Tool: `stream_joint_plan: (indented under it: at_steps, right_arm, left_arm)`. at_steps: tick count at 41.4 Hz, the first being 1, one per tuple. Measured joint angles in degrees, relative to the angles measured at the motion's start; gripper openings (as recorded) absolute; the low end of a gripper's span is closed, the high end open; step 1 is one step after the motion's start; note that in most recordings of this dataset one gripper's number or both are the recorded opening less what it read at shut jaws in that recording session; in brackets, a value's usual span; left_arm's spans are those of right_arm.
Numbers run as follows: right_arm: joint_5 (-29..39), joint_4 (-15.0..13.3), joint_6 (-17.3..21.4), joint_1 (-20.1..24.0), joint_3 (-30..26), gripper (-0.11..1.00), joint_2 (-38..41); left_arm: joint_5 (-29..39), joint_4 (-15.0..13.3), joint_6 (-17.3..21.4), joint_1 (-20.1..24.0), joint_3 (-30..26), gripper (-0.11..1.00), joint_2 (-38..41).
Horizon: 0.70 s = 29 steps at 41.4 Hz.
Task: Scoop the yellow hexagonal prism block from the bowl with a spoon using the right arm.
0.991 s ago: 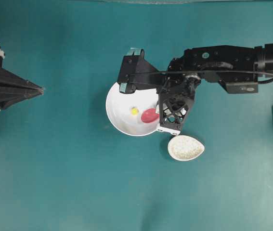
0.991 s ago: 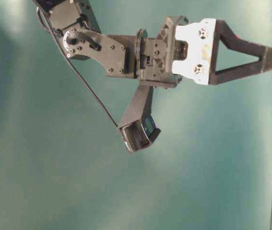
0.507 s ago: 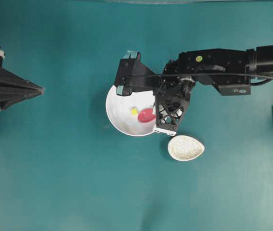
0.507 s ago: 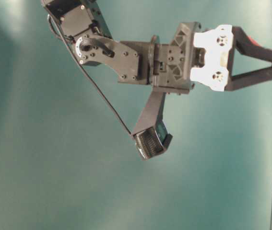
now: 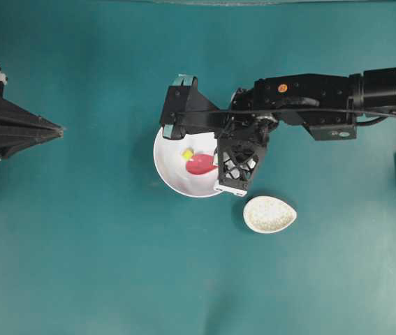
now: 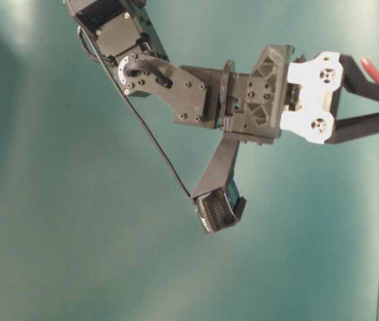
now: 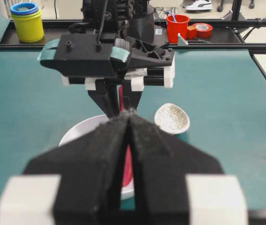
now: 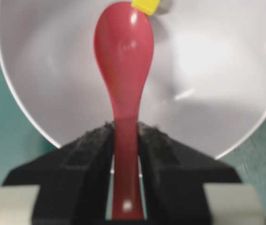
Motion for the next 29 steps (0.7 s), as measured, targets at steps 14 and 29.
stream_joint_plan:
  at_steps: [14, 29]
  right_arm:
    - [-6.59, -0.09, -1.41, 0.0, 0.09, 0.22, 0.09]
    - [-9.76, -0.09, -1.76, 0.0, 0.0, 0.22, 0.09]
  left_arm:
    - [0.0, 0.0, 0.0, 0.0, 0.0, 0.01, 0.0]
    - [0.0, 0.0, 0.0, 0.0, 0.0, 0.01, 0.0]
